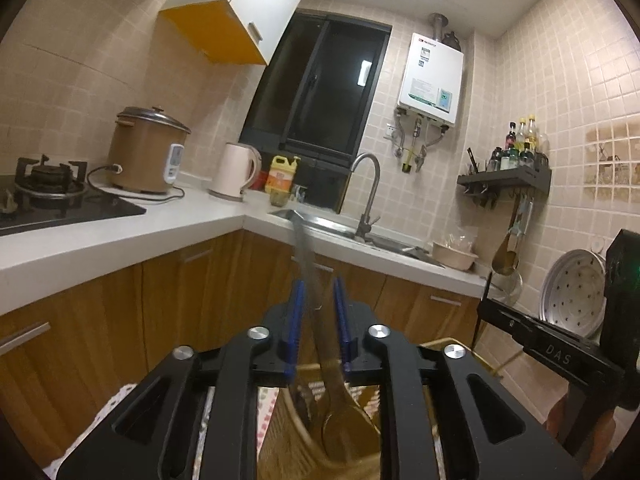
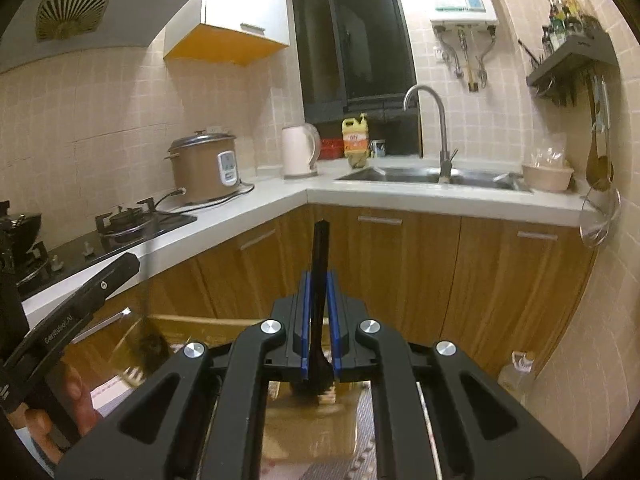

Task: Organize utensils
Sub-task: 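Lower both spoons into the beige caddy and open both tools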

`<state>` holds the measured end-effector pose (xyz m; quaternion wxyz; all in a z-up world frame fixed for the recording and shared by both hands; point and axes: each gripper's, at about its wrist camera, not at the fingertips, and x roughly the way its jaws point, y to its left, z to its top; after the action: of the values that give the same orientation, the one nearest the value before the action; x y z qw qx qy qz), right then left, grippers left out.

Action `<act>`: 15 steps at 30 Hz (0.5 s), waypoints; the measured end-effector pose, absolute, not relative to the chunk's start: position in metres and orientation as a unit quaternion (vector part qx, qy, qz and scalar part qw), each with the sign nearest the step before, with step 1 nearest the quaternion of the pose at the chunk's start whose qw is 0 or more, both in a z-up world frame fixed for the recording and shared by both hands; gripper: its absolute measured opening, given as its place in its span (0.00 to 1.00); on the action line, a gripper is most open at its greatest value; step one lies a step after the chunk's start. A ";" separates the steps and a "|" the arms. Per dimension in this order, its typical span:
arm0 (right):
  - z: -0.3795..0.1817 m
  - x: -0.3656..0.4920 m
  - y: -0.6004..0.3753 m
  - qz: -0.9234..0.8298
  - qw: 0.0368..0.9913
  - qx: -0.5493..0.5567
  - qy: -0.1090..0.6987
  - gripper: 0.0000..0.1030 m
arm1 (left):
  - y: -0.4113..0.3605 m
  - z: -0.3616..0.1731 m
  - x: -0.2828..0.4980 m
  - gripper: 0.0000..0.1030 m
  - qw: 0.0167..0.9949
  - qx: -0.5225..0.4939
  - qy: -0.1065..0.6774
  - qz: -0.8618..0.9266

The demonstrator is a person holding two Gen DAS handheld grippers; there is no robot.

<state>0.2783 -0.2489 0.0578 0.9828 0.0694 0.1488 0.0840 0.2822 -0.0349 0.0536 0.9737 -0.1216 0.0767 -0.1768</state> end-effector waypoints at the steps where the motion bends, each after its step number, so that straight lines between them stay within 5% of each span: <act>1: 0.058 0.274 -0.251 0.088 0.982 0.072 0.151 0.07 | -0.032 0.055 0.278 0.21 0.973 -0.123 0.078 -0.180; 11: 0.070 0.223 -0.264 0.107 0.973 0.083 0.187 0.16 | 0.002 0.075 0.244 0.37 0.971 -0.138 0.096 -0.171; 15: 0.075 0.207 -0.266 0.108 0.971 0.083 0.196 0.43 | 0.004 0.078 0.269 0.43 0.950 -0.156 0.169 -0.211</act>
<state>0.2069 -0.2656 0.0750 0.9711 0.0831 0.1963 0.1076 0.2694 0.0040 0.0782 0.9500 -0.1557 0.1693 -0.2111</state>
